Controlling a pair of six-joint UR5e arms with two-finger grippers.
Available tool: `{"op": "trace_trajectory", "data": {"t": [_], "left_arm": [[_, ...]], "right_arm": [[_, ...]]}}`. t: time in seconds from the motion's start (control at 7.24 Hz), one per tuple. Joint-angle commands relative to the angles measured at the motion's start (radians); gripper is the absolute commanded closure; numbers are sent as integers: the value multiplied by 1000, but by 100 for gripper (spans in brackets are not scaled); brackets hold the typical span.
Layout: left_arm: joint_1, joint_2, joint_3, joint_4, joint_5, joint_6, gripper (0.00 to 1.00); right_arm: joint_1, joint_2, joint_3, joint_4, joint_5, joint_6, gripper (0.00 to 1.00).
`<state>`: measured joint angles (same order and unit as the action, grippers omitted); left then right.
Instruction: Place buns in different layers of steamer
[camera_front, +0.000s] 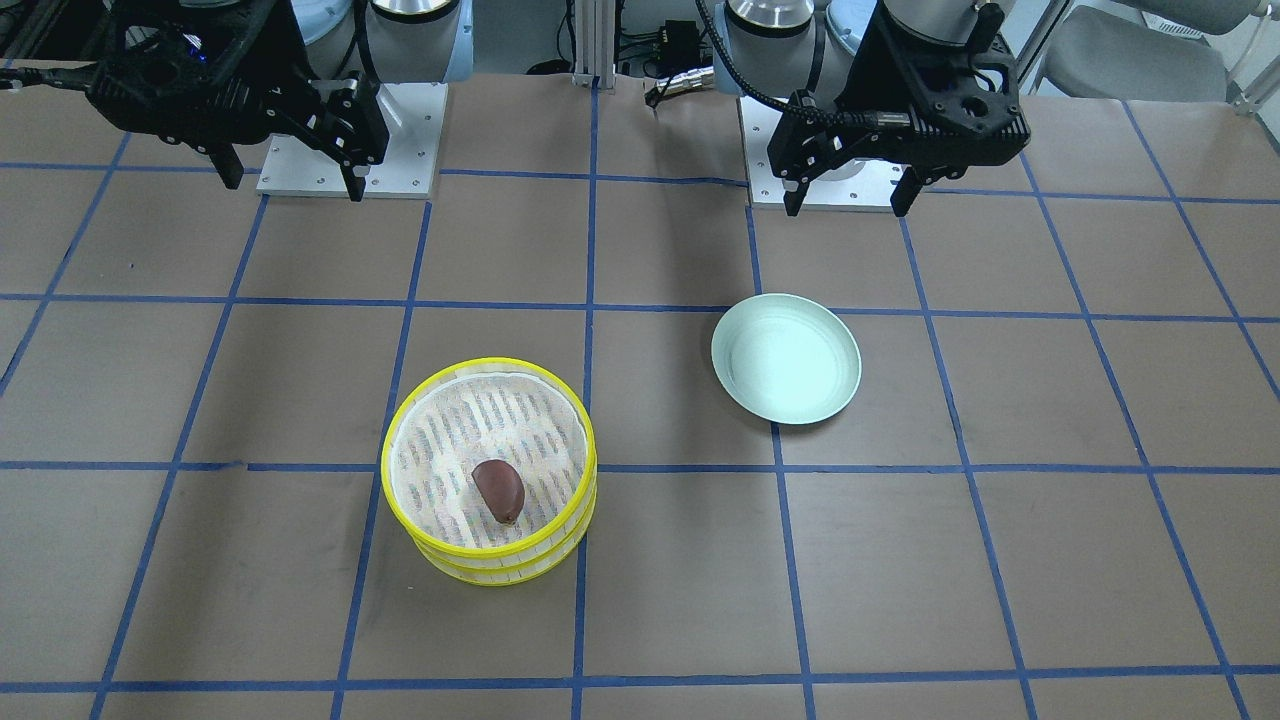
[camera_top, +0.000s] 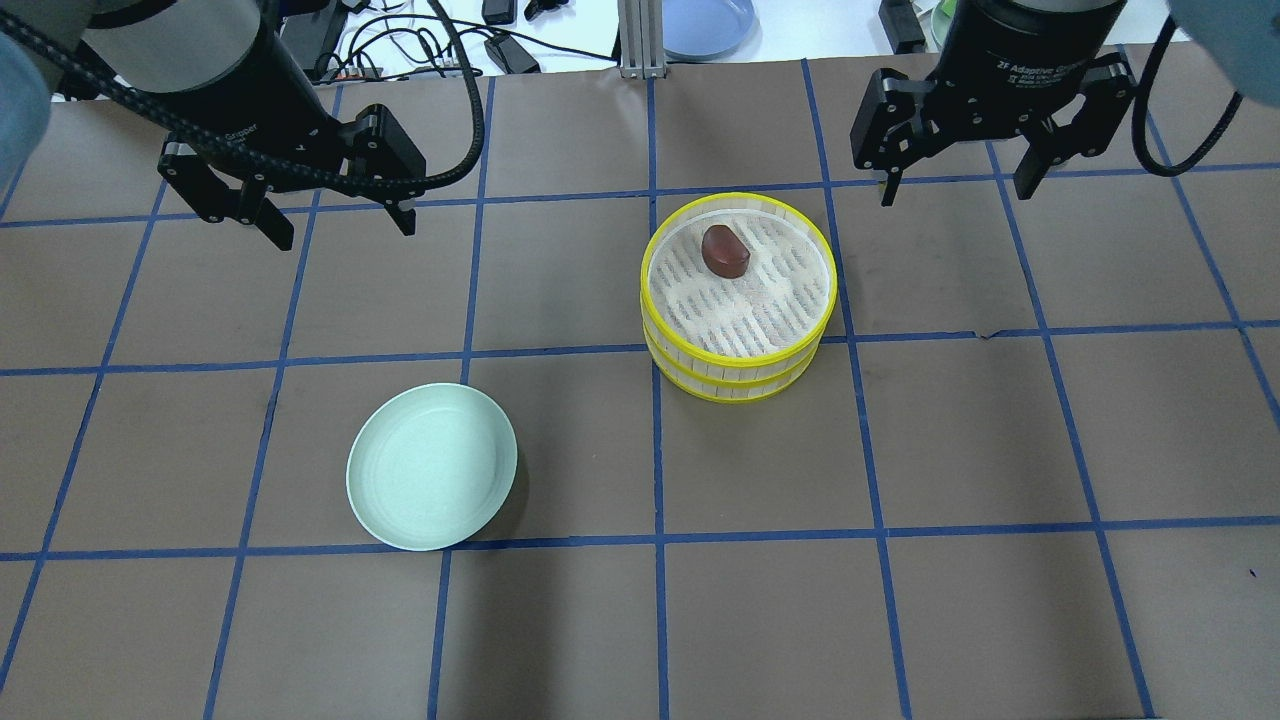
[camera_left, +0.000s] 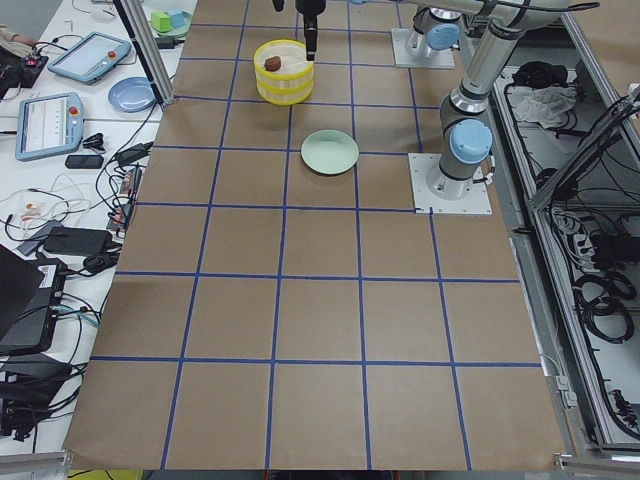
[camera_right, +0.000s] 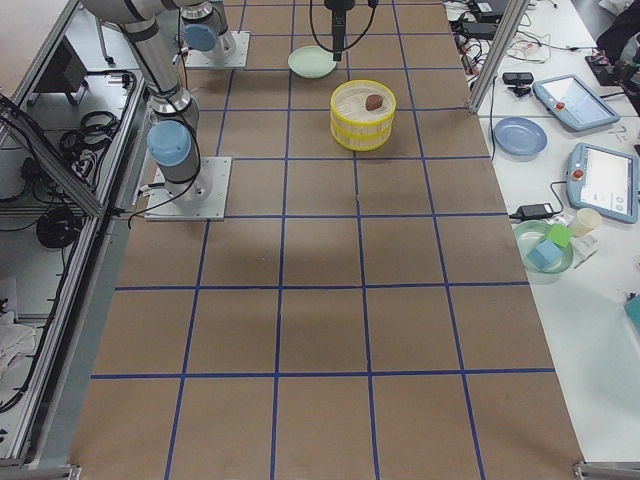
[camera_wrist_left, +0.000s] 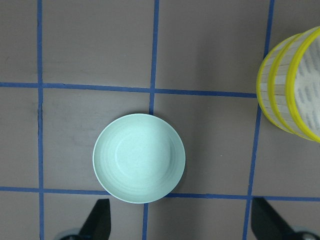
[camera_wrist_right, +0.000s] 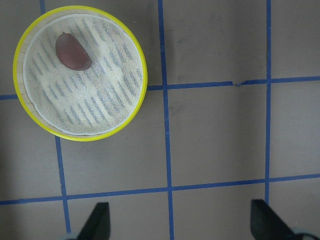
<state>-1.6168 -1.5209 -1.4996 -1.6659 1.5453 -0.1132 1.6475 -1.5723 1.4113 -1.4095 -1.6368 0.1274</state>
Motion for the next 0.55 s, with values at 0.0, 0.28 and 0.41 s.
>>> {"op": "trace_trajectory", "data": {"t": [0.0, 0.28, 0.41], "left_arm": [[-2, 18, -28, 3, 7, 0, 0], [3, 21, -28, 2, 9, 0, 0], [2, 21, -28, 0, 9, 0, 0]], "right_arm": [[0, 0, 0, 0, 0, 0, 0], [0, 0, 0, 0, 0, 0, 0], [2, 0, 0, 0, 0, 0, 0]]}}
